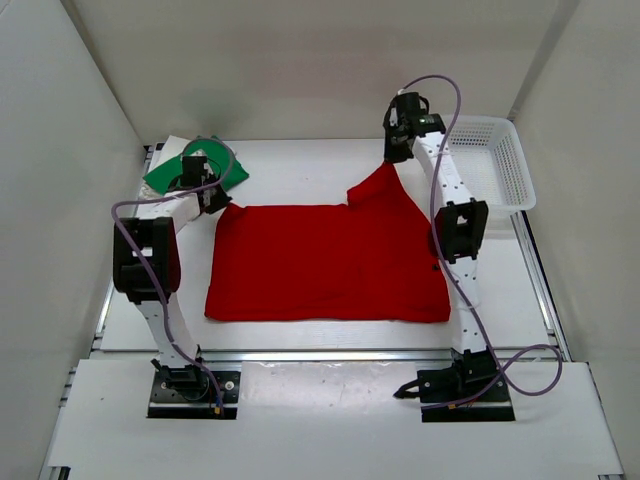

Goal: Fold and stack the t-shirts
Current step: Grap the side of the flattened tshirt furthest away from the robot with both arms, then fold the other side of the tshirt into a rectangle

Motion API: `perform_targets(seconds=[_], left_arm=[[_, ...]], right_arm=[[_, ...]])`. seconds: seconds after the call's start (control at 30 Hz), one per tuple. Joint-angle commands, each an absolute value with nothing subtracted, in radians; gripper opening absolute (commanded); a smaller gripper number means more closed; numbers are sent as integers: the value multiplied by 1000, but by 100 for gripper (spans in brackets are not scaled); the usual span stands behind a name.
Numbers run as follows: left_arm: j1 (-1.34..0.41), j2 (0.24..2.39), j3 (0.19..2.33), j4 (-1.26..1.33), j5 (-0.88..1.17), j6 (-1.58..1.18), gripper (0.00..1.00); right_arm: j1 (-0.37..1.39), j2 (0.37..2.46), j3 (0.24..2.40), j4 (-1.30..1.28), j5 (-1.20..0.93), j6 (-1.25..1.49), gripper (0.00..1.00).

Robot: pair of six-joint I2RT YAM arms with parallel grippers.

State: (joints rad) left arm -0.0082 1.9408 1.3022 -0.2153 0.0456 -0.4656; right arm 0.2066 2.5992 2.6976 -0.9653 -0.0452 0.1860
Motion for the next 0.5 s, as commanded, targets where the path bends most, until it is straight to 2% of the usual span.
perform_targets(seconds=[0.0, 0.03, 0.13, 0.2, 0.23, 0.27, 0.47], left_arm=[[-5, 1823, 1269, -173, 80, -485, 0], [-9, 1812, 1256, -164, 92, -494, 0], [-14, 1786, 1246, -161, 98, -497, 0], [-9, 1767, 1230, -149, 107, -503, 0], [-8, 1767, 1218, -144, 109, -500, 0], [-9, 1767, 1220, -149, 100, -492, 0], [30, 1763, 1186, -169, 91, -469, 0]], right_arm=[[187, 2447, 2648, -1107, -63, 215, 0], [193, 2410, 2625, -1108, -55, 216, 0], [225, 2251, 2371, -1020, -12, 189, 0], [210, 2038, 1798, -645, -67, 215, 0], [193, 1907, 1565, -561, -128, 253, 0], [184, 1819, 1489, -443, -144, 262, 0], [173, 1657, 1306, -408, -110, 276, 0]])
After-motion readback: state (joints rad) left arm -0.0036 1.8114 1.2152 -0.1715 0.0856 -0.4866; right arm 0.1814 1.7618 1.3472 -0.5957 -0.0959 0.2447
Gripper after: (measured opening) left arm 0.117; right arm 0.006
